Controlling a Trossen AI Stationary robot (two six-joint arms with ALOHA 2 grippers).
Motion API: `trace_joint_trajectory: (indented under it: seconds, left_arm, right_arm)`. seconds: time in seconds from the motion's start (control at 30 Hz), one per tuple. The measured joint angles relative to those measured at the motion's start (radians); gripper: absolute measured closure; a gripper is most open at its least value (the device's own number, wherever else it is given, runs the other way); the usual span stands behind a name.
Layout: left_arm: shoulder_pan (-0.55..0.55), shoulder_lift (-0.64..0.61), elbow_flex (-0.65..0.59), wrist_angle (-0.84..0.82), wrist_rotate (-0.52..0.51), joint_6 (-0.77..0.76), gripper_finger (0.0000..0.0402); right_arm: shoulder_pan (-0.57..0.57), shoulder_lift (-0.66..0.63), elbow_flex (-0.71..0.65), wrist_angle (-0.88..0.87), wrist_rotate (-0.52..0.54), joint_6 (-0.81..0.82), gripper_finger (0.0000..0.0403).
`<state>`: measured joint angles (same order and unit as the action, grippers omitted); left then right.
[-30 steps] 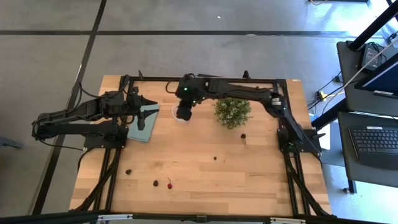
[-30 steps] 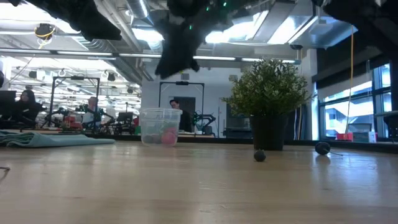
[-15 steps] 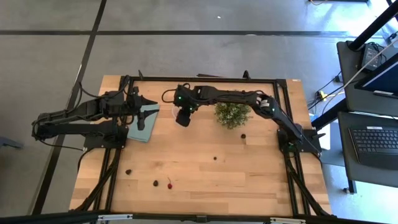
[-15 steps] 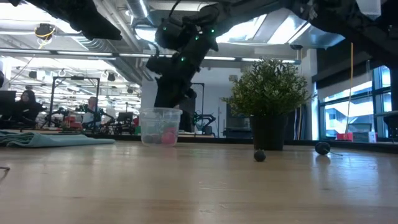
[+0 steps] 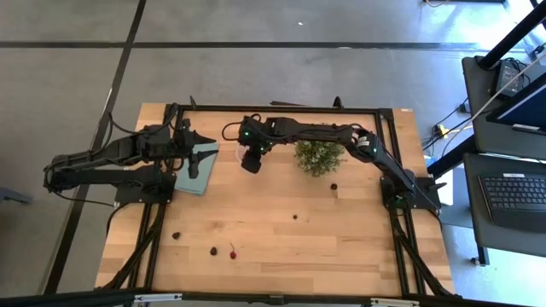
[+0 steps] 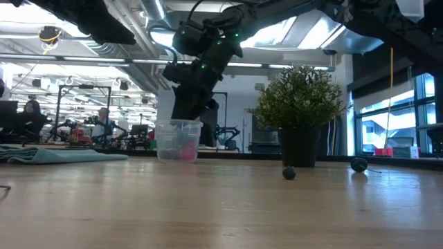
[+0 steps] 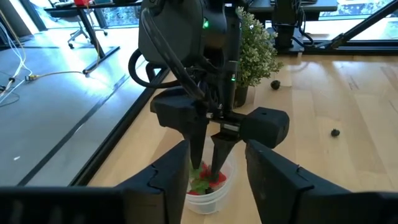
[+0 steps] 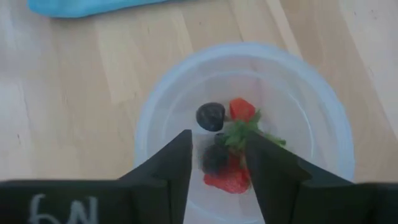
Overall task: Pick and placing Produce into tupperware
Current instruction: Put the black cherry into the transparent container
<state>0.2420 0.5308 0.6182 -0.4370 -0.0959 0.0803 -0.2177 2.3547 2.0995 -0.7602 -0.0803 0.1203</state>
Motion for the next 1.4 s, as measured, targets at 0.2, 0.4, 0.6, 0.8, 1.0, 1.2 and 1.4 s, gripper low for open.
trace_joint_trajectory:
  seconds: [0.2, 0.4, 0.6, 0.8, 1.0, 1.2, 1.4]
  left_arm:
    - [0.0, 0.0, 0.0, 0.0, 0.0, -0.001, 0.0259]
    - [0.0, 0.0, 0.0, 0.0, 0.0, -0.001, 0.0255]
    - [0.0, 0.0, 0.0, 0.0, 0.0, -0.002, 0.025]
    - [0.0, 0.0, 0.0, 0.006, 0.0, -0.007, 0.0258]
    - [0.0, 0.0, 0.0, 0.004, 0.0, -0.025, 0.0259]
    - [0.0, 0.0, 0.0, 0.003, 0.0, -0.027, 0.025]
    - [0.0, 0.0, 0.0, 0.003, 0.0, -0.027, 0.0251]
  right_arm:
    - [-0.002, 0.0, 0.0, 0.001, 0.0, 0.001, 0.0204]
    - [-0.005, -0.004, 0.073, -0.055, 0.001, -0.019, 0.0167]
    - [-0.007, -0.08, 0.217, -0.079, 0.002, -0.038, 0.0163]
    - [0.01, -0.29, 0.072, -0.048, 0.157, -0.04, 0.0167]
    - [0.084, -0.505, -0.137, -0.077, 0.344, 0.019, 0.0166]
    - [0.181, -0.747, -0.492, -0.06, 0.53, 0.24, 0.0165]
    - [0.343, -1.0, -0.864, 0.045, 0.692, 0.422, 0.0166]
